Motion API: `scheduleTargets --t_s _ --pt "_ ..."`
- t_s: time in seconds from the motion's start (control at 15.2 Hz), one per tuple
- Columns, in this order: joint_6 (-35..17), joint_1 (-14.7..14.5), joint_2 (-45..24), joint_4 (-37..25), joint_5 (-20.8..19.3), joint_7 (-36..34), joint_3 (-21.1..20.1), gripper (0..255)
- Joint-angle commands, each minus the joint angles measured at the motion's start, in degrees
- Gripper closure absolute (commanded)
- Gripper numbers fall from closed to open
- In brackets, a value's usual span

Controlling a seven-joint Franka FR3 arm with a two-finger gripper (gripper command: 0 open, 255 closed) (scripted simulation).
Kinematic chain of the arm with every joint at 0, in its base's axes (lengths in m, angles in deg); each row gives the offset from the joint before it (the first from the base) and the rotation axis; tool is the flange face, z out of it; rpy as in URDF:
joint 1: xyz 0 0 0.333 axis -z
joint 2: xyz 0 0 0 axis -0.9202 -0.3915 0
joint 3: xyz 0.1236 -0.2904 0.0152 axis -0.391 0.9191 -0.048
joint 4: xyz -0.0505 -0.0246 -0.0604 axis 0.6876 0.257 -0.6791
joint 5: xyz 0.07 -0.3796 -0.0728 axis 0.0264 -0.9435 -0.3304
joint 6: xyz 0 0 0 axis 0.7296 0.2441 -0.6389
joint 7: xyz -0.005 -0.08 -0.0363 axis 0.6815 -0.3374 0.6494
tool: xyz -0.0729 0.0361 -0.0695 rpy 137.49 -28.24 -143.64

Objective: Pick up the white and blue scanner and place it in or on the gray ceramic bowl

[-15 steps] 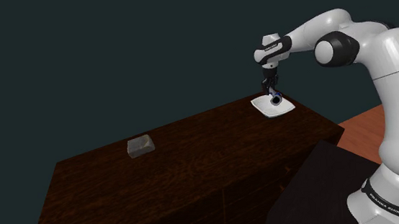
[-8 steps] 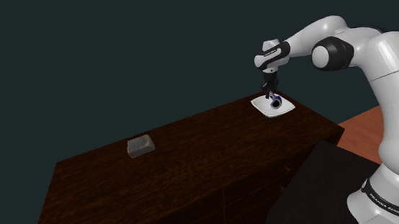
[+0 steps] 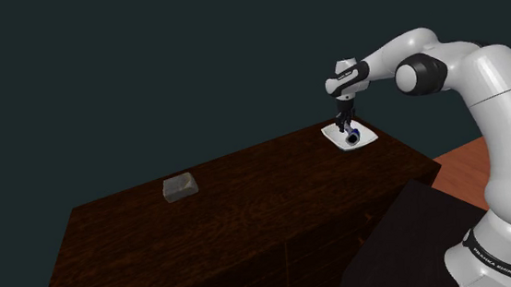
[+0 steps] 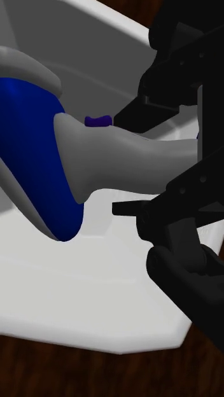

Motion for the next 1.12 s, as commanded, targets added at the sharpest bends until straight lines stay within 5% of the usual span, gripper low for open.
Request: scheduleTargets --t_s 0.0,0.26,0.33,1.06 --pt "-0.07 -0.01 -0.13 -0.1 0.01 -0.02 -0.01 255" --pt "-0.07 -0.01 -0.13 -0.1 0.01 -0.02 -0.01 255" --pt "-0.06 -0.01 -0.13 -0.11 0.01 -0.02 -0.01 0" --pt "5.41 -0.18 2.7 -2.76 -0.18 -0.12 0.13 0"
